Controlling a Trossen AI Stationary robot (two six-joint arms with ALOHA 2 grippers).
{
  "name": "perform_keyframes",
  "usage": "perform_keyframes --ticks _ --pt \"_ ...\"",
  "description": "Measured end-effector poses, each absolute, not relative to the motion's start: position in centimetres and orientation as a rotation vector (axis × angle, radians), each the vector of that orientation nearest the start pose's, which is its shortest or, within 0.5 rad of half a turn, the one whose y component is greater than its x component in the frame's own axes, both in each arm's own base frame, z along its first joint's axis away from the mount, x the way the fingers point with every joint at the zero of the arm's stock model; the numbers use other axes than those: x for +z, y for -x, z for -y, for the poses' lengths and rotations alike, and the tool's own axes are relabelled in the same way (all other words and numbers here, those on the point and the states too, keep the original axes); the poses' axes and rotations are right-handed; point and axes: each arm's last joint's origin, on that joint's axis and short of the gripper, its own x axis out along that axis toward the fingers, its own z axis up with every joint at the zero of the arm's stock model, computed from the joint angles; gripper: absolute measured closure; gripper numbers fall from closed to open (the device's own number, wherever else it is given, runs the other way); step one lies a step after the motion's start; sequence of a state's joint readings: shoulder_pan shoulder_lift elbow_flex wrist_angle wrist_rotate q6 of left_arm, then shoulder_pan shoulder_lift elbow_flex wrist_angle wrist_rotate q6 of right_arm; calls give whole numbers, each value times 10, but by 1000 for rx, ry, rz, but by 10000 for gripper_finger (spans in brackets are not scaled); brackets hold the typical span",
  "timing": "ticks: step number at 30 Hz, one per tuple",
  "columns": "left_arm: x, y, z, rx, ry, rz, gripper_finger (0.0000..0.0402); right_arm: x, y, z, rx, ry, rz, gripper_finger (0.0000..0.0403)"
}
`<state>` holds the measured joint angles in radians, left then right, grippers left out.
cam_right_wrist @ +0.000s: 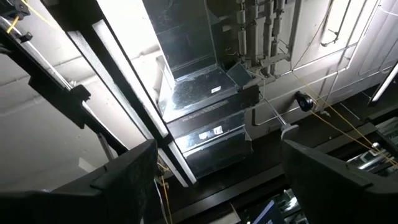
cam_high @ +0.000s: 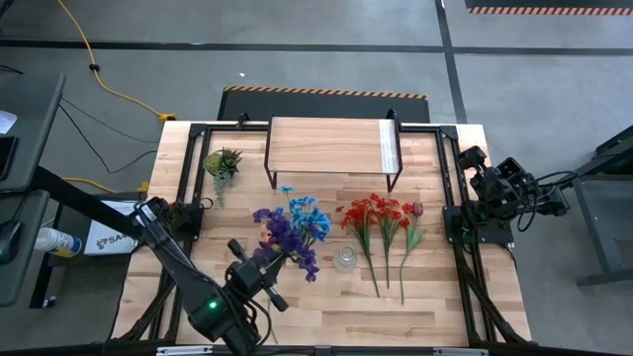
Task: Pick and place flowers into a vace then onto a shelf
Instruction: Put the purple flowers into the left transparent flower vase
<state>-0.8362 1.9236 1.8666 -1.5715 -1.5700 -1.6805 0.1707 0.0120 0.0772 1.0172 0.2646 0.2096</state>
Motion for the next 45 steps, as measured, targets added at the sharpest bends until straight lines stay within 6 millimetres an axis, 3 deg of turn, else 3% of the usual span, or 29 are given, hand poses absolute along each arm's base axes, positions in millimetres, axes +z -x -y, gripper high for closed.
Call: perform_keyframes --ticks 14,22,31,45 --pt "327 -282 217 833 9 4 358 267 -42 1 6 -434 1063 75" --pt "326 -281 218 831 9 6 358 267 -42 1 -1 -430 1062 75" --pt "304 -279 216 828 83 38 358 267 -43 1 -3 -431 1062 75" --pt "294 -276 216 824 88 38 358 265 -46 1 -28 -443 1026 75"
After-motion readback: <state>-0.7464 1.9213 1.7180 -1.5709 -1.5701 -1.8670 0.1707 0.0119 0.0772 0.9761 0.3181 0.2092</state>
